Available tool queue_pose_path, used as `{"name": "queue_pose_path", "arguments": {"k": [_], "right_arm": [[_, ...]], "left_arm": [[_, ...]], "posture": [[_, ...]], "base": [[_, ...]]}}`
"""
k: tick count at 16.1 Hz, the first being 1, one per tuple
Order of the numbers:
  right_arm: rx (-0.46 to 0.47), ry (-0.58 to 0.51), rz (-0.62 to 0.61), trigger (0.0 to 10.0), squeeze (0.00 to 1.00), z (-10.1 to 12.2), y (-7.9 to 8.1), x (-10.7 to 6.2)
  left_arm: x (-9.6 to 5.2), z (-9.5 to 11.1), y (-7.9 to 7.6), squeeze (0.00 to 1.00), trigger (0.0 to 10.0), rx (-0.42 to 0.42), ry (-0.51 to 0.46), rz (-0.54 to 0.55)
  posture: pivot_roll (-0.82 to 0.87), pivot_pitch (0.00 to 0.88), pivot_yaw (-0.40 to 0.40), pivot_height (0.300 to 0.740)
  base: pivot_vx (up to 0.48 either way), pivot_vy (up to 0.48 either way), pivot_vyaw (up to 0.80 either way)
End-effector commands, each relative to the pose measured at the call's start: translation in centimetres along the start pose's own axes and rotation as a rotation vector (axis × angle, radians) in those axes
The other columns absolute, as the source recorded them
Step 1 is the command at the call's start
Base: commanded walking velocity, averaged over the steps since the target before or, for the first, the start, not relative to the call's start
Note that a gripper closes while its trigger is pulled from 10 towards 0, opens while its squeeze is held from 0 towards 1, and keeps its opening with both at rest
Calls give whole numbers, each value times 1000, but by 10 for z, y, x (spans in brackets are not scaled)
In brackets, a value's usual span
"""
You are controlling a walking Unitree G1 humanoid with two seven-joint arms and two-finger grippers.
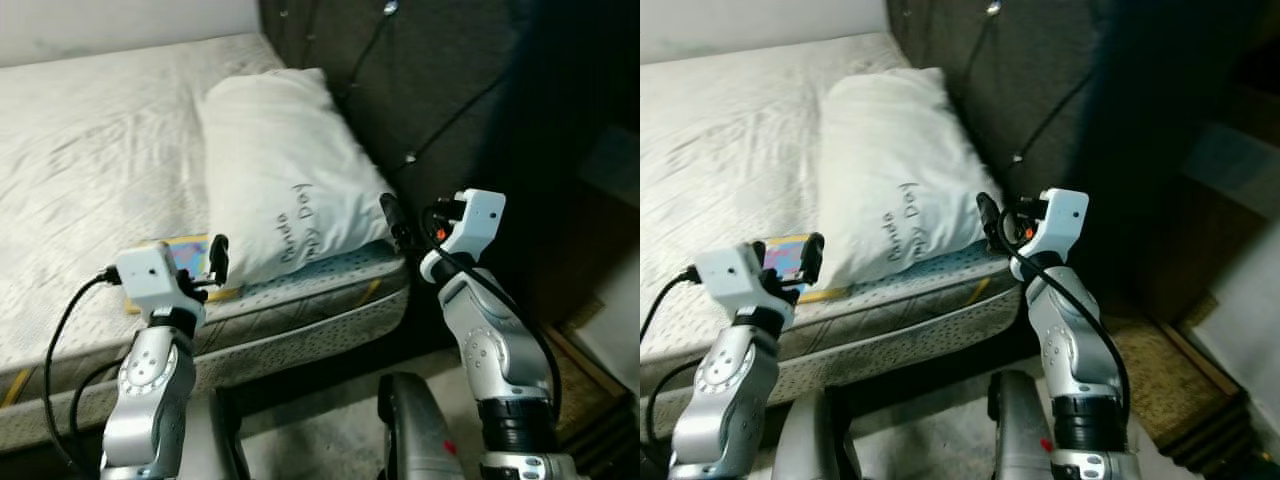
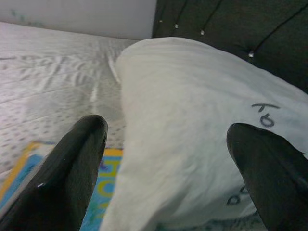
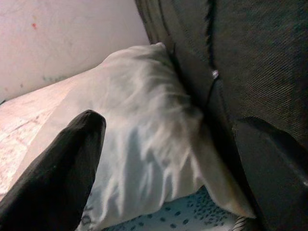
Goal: Clean up the room
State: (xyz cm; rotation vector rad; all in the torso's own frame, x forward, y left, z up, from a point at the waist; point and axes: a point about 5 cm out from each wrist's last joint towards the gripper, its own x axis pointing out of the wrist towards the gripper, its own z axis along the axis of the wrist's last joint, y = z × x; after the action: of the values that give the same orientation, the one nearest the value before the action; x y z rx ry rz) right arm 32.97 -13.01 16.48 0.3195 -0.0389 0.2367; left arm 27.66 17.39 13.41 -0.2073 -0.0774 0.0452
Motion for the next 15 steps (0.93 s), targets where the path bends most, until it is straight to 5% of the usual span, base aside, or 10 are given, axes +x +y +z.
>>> {"name": "queue_pose_path", "arguments": {"k": [1,9,15], "right_arm": [[-2,-24,26,10000,0,5,5,5],[12,-33,25,10000,0,-2,4,8],[5,-35,-13,10000,0,-9,-5,-8]], "left_arm": [[2,2,1,0,10000,2,-17,-3],[9,1,2,0,10000,11,-49,23],[6,-5,-7,0,10000,4,-32,-18]], "posture": [[-184,0,51,567],[-156,0,36,640],[-177,0,49,690]], "base": [[0,0,-463],[0,0,-459],[0,0,-367]]}}
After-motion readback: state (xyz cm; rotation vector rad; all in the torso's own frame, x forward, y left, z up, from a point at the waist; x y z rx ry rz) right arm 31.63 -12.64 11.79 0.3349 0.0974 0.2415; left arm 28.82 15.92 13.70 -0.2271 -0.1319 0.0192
